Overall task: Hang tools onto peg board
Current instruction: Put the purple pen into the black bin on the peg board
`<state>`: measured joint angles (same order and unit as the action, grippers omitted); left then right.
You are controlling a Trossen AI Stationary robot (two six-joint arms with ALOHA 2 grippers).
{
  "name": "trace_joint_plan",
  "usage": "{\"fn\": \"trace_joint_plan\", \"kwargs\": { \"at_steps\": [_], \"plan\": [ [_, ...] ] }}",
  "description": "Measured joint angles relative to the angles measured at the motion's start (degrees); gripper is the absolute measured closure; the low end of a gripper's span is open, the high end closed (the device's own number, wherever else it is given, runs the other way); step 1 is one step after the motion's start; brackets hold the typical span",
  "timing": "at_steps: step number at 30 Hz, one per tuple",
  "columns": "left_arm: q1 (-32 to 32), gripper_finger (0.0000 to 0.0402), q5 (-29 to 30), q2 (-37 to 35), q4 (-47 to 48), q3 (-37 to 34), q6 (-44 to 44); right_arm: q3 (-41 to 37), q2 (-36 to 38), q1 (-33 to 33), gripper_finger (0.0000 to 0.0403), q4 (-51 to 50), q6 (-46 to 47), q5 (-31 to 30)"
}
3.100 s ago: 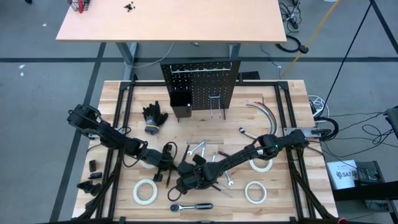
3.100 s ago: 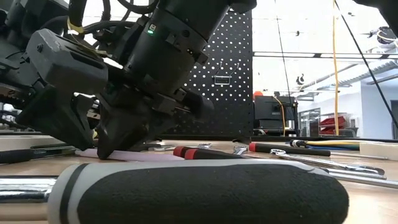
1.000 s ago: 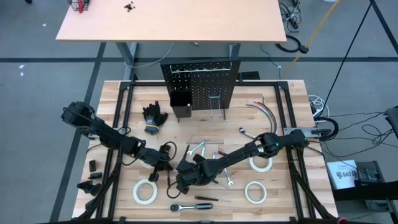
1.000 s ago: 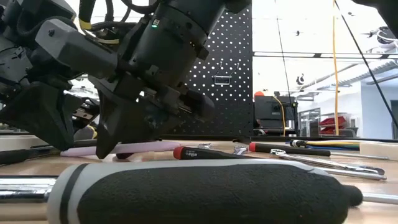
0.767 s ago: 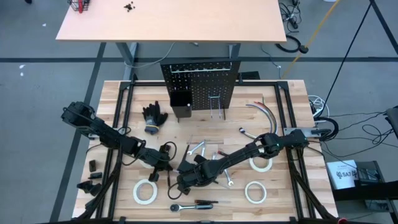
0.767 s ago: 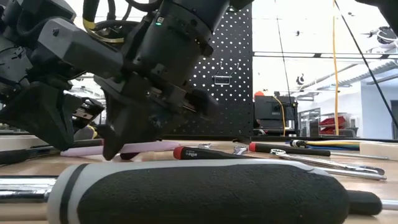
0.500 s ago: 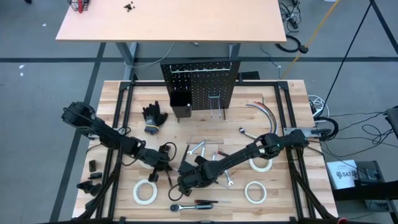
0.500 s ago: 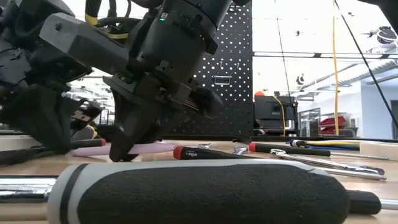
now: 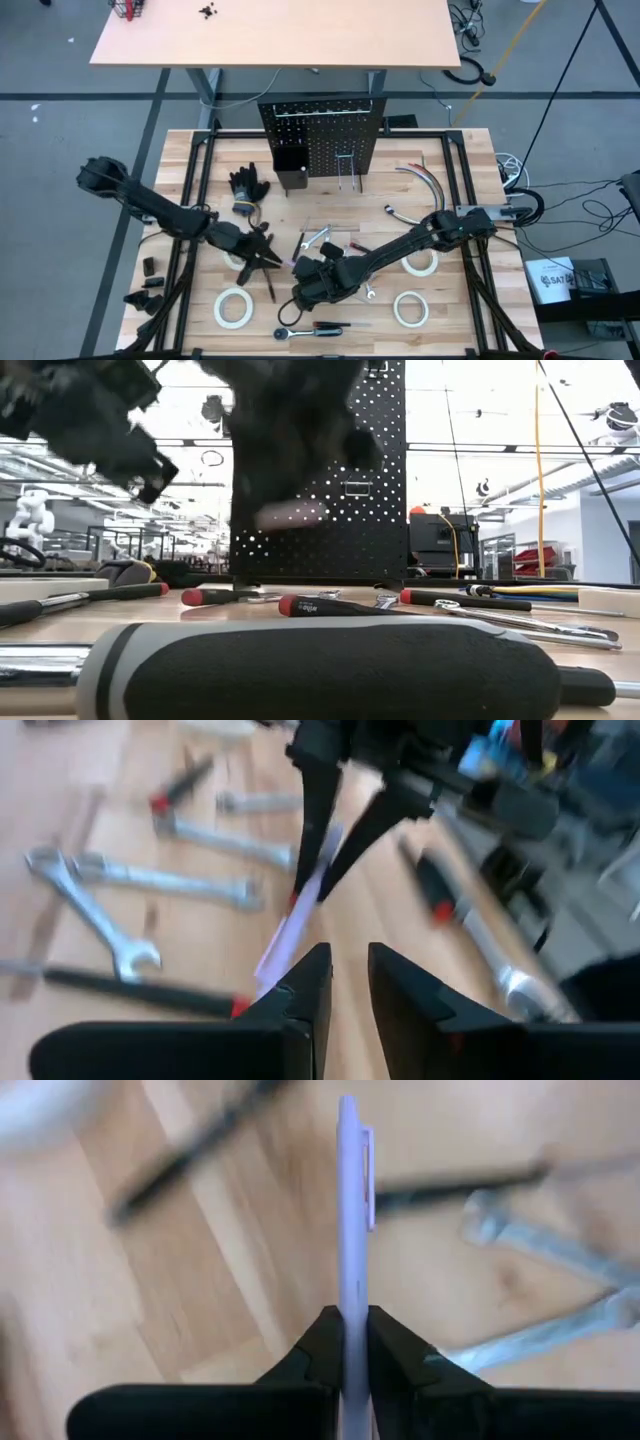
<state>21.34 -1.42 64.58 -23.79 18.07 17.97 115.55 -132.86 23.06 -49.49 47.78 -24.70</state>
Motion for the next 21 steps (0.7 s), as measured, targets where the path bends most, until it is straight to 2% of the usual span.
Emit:
{"fn": "trace_joint_plan", "kwargs": {
  "at_steps": [7, 10, 13, 16, 21],
  "plan": [
    [-1.2, 0.0329, 0.1, -14.5, -0.7, 0.0, 4.0, 0.1, 9.9, 1.5, 0.0381, 0.4, -7.0, -8.0],
    [-1.1, 0.0329, 0.1, -20.1, -4.4, 0.0, 4.0, 0.1, 14.5, 2.5, 0.0381, 3.2, -12.9, -14.1],
    [-1.1, 0.0329, 0.2, -22.8, -11.6, 0.0, 4.0, -0.1, 18.3, 3.0, 0.0381, 9.7, -21.7, -18.6],
    [-1.1, 0.0329, 2.3, -22.3, -18.1, 0.0, 3.6, -2.1, 20.2, 1.7, 0.0381, 18.8, -32.8, -15.8],
    [-1.1, 0.0329, 3.8, -18.4, -25.2, 0.1, 3.3, -7.4, 21.6, -3.5, 0.0381, 34.7, -41.1, 2.1]
  ]
}}
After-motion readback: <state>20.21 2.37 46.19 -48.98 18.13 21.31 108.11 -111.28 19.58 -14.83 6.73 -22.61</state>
